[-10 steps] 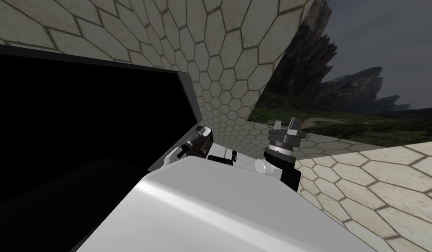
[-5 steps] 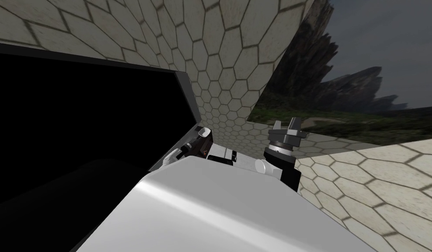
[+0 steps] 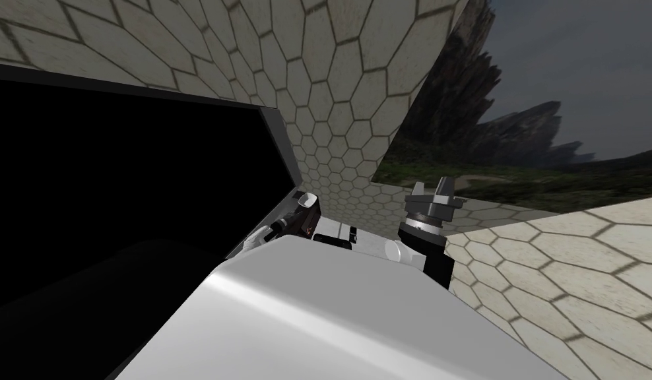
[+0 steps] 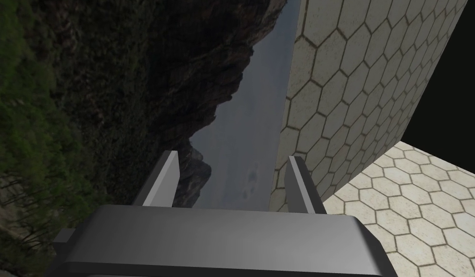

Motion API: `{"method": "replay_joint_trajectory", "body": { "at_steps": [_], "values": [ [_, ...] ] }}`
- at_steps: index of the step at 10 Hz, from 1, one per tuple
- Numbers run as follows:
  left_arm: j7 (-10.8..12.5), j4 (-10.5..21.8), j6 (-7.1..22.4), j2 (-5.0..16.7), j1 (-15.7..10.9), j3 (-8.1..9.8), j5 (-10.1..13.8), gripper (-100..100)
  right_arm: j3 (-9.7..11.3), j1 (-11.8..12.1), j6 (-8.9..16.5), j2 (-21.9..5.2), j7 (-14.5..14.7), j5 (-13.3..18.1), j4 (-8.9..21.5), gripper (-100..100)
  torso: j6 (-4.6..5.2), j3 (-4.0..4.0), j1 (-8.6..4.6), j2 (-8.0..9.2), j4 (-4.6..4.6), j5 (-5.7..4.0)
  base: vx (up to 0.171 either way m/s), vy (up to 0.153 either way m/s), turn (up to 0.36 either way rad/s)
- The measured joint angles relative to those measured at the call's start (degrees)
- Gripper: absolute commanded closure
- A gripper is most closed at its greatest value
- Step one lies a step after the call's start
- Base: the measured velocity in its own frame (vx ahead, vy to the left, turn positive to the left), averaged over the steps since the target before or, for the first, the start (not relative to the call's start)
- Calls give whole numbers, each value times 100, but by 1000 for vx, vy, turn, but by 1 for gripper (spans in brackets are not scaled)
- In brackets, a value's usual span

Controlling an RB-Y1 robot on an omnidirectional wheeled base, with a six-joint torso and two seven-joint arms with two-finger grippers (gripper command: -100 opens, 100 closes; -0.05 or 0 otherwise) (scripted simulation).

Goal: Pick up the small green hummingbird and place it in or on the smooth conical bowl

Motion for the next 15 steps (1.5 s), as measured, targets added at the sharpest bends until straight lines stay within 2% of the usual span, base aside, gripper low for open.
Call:
{"method": "replay_joint_trajectory", "body": {
  "at_steps": [2,3,5,7,9,10,11,13,14,15],
  "values": [
    [-83,311,-16,107,-53,-55,0,-100,0,0,0,0,0,0,0,0,-1,1,0,2,0,0,-15,21,-97],
    [-166,510,26,161,-106,-141,-12,-100,0,0,0,0,0,0,0,0,1,3,2,5,1,1,-34,37,-134],
    [-338,701,119,232,-52,-255,-11,-100,0,0,0,0,0,0,0,0,-2,6,3,9,2,1,-27,21,-61],
    [-419,1135,107,376,-212,-383,41,-100,0,0,0,0,0,0,0,0,0,8,3,14,3,1,-55,27,-151],
    [-672,1509,161,428,-245,-565,129,-100,0,-1,0,0,0,0,0,0,0,18,3,32,7,1,-98,30,-203],
    [-723,1566,239,523,-244,-695,189,-100,0,-1,0,0,0,0,0,0,-4,20,9,35,8,-1,-105,31,-270],
    [-822,1727,292,526,-289,-806,262,-100,0,0,0,0,0,0,0,0,-13,23,16,42,7,1,-131,7,-100],
    [-952,1812,401,600,-259,-997,423,-100,0,-1,0,0,0,0,0,0,-24,33,35,61,8,6,-82,17,-65],
    [-968,1822,402,598,-264,-1006,430,0,0,0,0,0,0,0,0,0,-31,25,41,46,4,7,-7,0,1],
    [-966,1820,402,597,-264,-1005,428,-100,0,1,0,0,0,0,0,0,-31,18,41,35,1,7,27,15,-82]
  ]
}}
